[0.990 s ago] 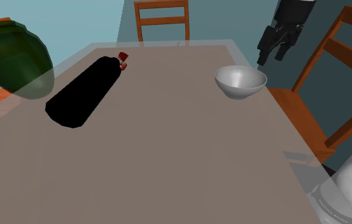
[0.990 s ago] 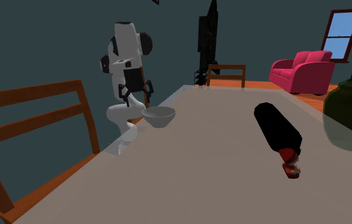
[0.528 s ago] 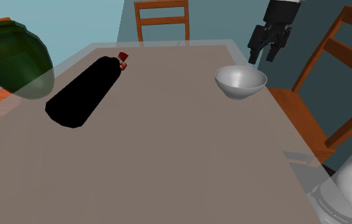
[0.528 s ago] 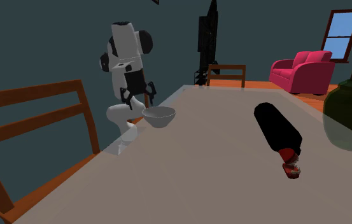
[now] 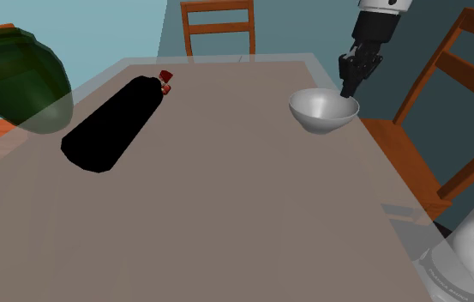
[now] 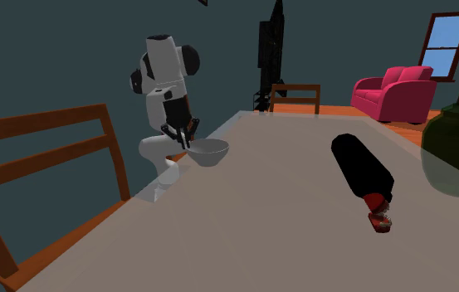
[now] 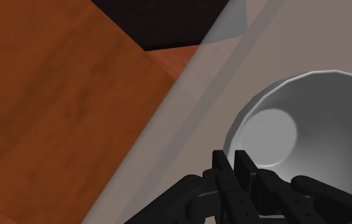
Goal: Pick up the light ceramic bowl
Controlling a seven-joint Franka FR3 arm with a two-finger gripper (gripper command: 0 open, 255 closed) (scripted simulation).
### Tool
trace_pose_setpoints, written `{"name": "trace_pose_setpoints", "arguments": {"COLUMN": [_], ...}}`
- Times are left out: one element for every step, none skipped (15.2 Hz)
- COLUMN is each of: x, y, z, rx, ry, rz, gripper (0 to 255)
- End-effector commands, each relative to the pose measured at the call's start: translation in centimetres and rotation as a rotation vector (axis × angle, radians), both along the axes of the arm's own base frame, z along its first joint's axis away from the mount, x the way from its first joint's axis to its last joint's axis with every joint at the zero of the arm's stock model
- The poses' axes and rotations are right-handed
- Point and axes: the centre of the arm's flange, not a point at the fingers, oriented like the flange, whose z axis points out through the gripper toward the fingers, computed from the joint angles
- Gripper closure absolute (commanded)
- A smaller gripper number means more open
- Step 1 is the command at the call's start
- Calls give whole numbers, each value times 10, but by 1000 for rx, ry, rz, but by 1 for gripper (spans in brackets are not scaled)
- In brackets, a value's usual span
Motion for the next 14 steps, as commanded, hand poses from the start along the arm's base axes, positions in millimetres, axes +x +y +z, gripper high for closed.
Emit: {"name": "trace_pose_setpoints", "arguments": {"x": [0,0,0,0,0,0,0,0,0,0,0,0,0,0], "y": [0,0,0,0,0,-1,-1,-1,-1,-1,-1,-1,-1,-1], "z": [0,0,0,0,0,0,5,10,15,21,26,31,37,42], "rx": [0,0,0,0,0,0,0,0,0,0,0,0,0,0], "ry": [0,0,0,0,0,0,0,0,0,0,0,0,0,0], "rz": [0,0,0,0,0,0,0,0,0,0,0,0,0,0], "gripper": [255,255,255,255,255,255,255,255,255,255,255,255,255,255]}}
